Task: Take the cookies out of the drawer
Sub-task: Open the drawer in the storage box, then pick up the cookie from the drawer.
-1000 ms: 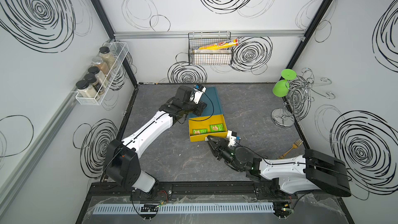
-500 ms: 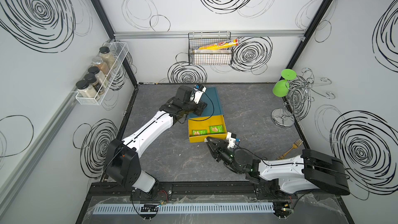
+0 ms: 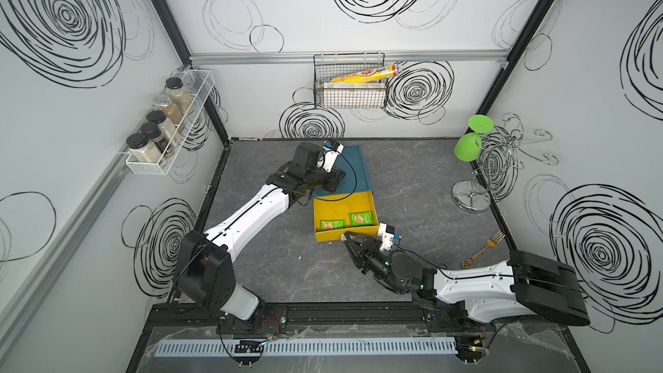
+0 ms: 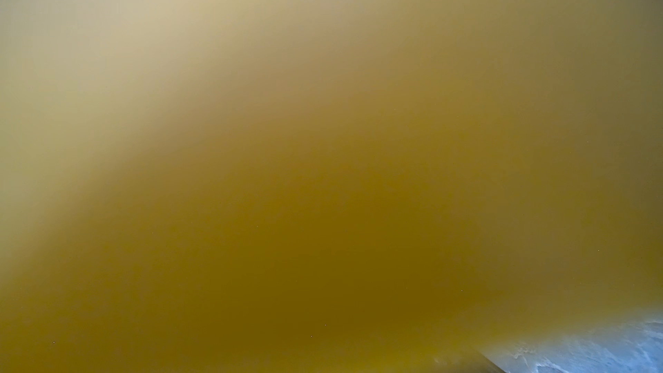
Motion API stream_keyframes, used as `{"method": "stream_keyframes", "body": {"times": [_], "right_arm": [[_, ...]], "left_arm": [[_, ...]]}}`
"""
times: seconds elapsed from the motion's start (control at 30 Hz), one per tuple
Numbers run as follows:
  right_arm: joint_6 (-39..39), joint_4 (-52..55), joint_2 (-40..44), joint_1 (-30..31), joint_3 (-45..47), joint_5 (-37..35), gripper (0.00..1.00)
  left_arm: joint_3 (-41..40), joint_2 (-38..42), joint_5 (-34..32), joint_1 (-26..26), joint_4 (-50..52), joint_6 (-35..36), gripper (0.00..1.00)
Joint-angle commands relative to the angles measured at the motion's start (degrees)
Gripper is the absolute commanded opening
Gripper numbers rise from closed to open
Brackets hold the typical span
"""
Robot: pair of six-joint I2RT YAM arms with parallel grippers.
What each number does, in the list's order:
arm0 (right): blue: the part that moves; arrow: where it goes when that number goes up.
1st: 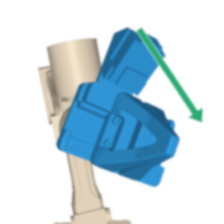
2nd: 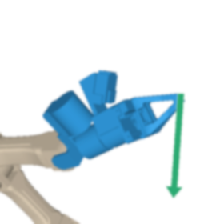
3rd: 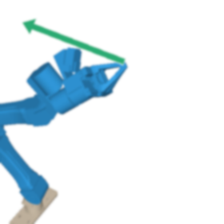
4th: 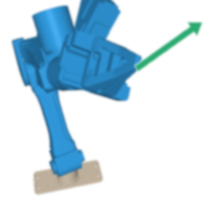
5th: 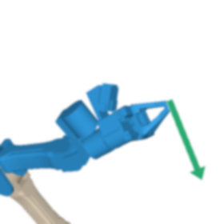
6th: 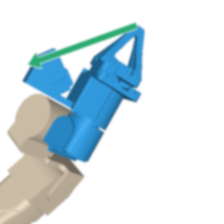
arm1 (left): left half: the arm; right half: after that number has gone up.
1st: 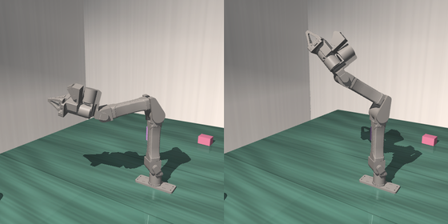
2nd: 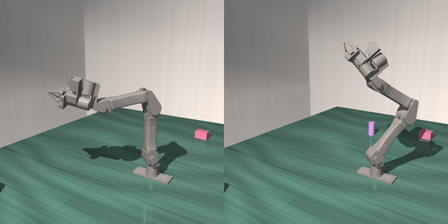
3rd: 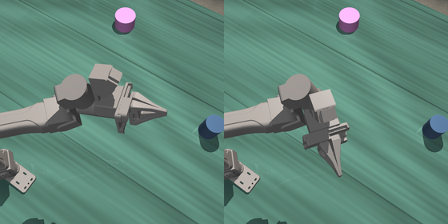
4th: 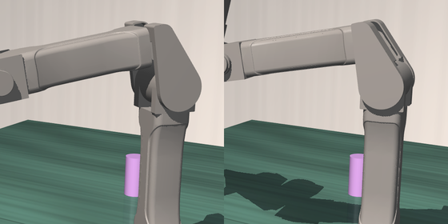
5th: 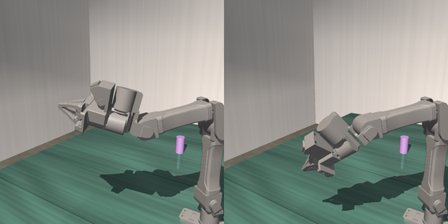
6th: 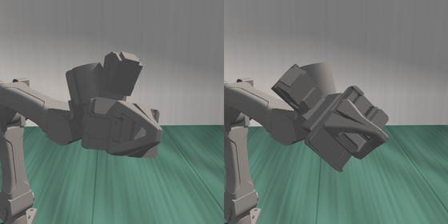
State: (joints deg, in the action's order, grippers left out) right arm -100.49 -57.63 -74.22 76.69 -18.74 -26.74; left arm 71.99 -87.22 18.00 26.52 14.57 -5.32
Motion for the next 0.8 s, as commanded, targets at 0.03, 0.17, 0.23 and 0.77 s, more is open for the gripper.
{"method": "stream_keyframes", "body": {"times": [0.03, 0.17, 0.23, 0.77], "right_arm": [[-1.2, 3.2, -3.2, 2.1, 1.2, 5.9, 0.57], [-0.9, 2.6, -3.2, 2.0, 1.5, 6.7, 0.8], [-0.3, 5.3, -1.7, 2.0, 1.1, 7.0, 0.86], [34.6, 76.8, 35.5, 1.7, -21.3, 7.3, 0.93]], "left_arm": [[-3.2, -3.3, -0.9, -0.1, 9.0, -0.7, 0.2], [-3.1, -3.3, -0.7, -0.1, 8.9, -0.7, 0.2], [-3.0, -3.3, -0.7, -0.2, 9.0, -0.7, 0.2], [-0.3, -1.9, 6.0, -3.1, 7.1, -4.3, 0.26]]}}
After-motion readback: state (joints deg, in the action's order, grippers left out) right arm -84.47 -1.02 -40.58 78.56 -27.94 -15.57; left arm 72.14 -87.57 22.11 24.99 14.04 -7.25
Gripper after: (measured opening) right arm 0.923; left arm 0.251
